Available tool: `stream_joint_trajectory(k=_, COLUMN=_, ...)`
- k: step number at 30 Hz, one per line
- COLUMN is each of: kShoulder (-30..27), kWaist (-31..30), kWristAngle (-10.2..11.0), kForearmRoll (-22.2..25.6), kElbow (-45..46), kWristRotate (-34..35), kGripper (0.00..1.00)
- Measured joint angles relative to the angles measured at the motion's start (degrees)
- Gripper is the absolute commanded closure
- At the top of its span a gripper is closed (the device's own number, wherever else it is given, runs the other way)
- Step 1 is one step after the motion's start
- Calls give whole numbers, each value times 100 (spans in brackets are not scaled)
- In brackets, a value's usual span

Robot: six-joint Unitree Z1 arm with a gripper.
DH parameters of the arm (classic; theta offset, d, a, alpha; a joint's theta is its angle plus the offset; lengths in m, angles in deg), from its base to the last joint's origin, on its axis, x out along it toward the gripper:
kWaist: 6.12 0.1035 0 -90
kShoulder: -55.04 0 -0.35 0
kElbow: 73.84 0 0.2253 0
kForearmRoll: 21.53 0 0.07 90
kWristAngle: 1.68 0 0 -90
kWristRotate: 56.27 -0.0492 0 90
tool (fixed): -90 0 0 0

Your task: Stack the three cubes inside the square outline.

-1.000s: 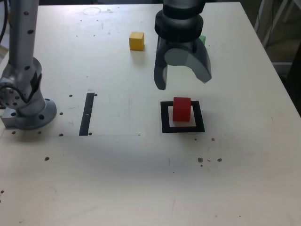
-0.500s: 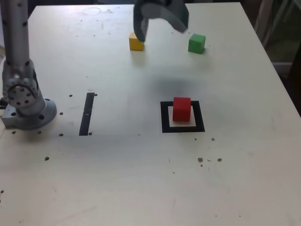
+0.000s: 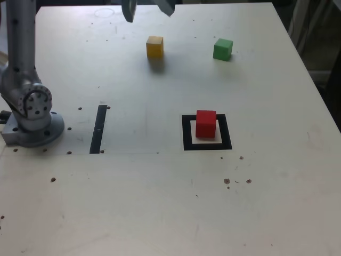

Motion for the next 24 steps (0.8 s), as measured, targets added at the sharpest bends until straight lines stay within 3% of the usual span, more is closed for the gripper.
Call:
stream_joint_trajectory(k=11, kShoulder=674, kWaist=147, kWristAngle=-62, kForearmRoll=-283, kElbow=189, kWristRotate=-82, kGripper=4)
stream_joint_trajectory(k=24, kShoulder=1122, kWaist=145, kWristAngle=-399, kForearmRoll=-725, kElbow=284, kWristRotate=-81, kGripper=18)
